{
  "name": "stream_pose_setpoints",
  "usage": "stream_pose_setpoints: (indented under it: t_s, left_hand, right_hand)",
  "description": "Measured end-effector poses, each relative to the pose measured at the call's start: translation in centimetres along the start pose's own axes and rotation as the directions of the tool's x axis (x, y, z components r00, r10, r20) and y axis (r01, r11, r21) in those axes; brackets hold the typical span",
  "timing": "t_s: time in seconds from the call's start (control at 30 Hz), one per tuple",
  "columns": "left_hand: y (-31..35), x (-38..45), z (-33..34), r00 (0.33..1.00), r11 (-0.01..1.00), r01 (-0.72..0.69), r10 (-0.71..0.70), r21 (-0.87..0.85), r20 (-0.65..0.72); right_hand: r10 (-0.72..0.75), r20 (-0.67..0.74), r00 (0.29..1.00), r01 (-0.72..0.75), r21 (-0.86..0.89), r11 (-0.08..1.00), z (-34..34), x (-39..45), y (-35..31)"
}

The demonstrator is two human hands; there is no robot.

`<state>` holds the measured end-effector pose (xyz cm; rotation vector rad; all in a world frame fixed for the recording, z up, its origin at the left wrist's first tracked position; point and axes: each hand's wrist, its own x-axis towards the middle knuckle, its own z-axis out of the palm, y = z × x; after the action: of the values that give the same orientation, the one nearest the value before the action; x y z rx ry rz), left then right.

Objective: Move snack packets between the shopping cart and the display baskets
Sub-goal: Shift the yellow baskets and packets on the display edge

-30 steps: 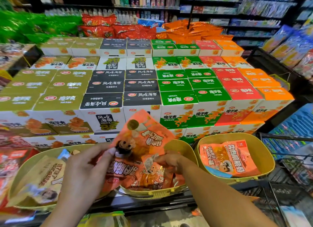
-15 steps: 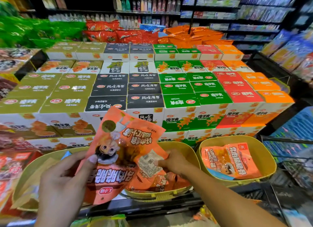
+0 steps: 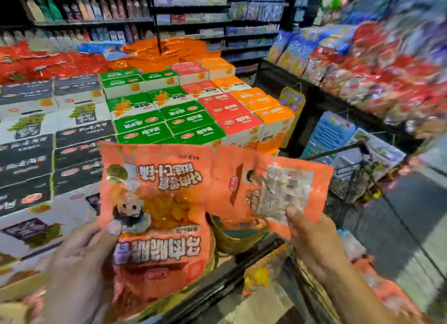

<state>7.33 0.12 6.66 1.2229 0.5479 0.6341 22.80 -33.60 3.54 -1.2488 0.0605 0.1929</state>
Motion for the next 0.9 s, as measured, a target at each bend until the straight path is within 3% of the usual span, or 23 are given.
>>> stream_pose_setpoints:
  t_s: [0.1,0.2,0.4,0.6,0.9]
  left_hand:
    - [-1.4,0.6,5.8,0.986,0.995,0.092,-0.096,0.036,0.133]
    - [-3.1,0.0,12.5,0.963,0.992,0.077,-0.100,0.099,0.251]
    - [-8.4,-3.4,25.9,0.878,0.975,0.219,-0.209,0.028,0.431]
    - [-15.7,-7.1,37.2,0.804,0.951,0.299,-0.296,0.080,0.515]
    - [-27.6,-8.3,50.4,0.731,0.881,0.284,-0.454,0.378,0.509]
  right_hand:
    - [0.031,-0.176,0.984,0.001,0.181,0.983,-5.6,-1.2,-1.9]
    - [0.039,-0.309,0.950,0.037,0.237,0.971,-12.0,-2.5,-3.0]
    - [0.131,-0.512,0.849,0.096,0.394,0.914,-25.0,-4.5,-3.5]
    - [0.167,-0.584,0.794,0.154,0.459,0.875,-36.6,-4.9,-4.7]
    - [0.292,-0.678,0.674,0.176,0.532,0.828,-48.8,-3.1,-3.9]
